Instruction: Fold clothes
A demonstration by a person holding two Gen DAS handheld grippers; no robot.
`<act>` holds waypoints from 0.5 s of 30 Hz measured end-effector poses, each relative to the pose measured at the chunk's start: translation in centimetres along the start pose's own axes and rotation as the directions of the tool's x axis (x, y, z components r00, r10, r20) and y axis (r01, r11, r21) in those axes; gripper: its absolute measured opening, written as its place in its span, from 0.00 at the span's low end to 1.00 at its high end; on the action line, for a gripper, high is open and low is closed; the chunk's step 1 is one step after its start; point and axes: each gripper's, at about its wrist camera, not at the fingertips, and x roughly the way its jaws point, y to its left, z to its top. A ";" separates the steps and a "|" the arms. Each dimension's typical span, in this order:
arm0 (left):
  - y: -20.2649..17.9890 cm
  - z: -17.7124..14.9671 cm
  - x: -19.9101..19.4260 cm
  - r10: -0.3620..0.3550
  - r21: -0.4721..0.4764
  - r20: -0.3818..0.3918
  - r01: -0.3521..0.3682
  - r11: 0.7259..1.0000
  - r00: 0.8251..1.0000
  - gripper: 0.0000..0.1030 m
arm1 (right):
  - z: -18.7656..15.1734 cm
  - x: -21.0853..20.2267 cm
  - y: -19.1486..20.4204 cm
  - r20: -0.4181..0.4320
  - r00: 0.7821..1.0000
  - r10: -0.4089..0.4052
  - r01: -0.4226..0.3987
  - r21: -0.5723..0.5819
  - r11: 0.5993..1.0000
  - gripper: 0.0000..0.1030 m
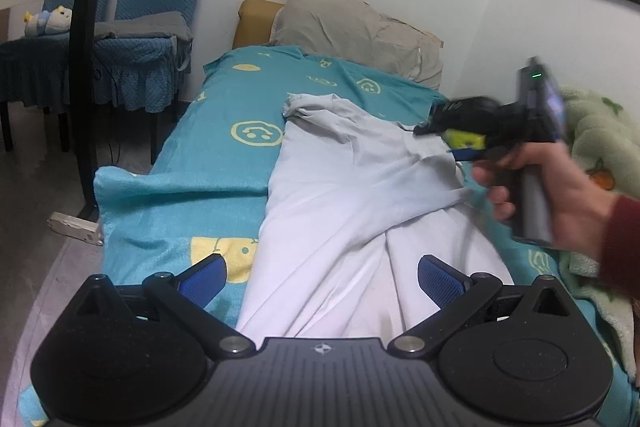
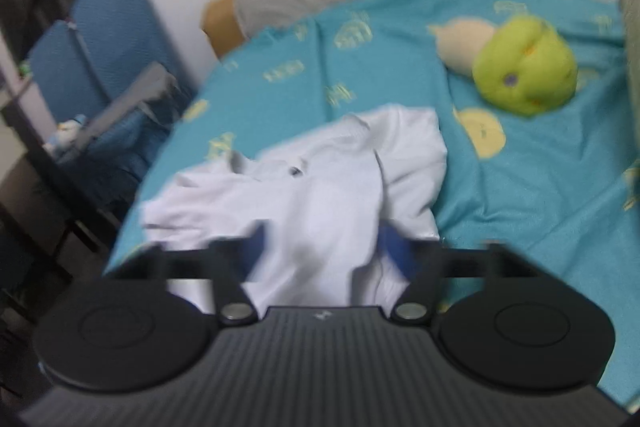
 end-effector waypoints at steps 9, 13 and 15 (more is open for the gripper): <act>-1.4 0.1 -4.2 -0.030 0.006 0.000 0.030 1.000 1.000 1.00 | -0.9 -15.6 4.7 0.020 0.998 0.059 -0.056 -0.094 0.994 0.76; -1.5 0.0 -6.7 -0.053 -0.050 -0.019 0.052 0.997 0.998 1.00 | -3.4 -23.9 4.8 0.002 0.994 0.108 -0.108 0.011 0.994 0.76; -1.1 0.0 -7.9 -0.040 -0.105 -0.037 0.036 0.994 0.999 1.00 | -5.5 -27.5 4.5 0.009 0.990 0.143 -0.143 0.020 0.990 0.76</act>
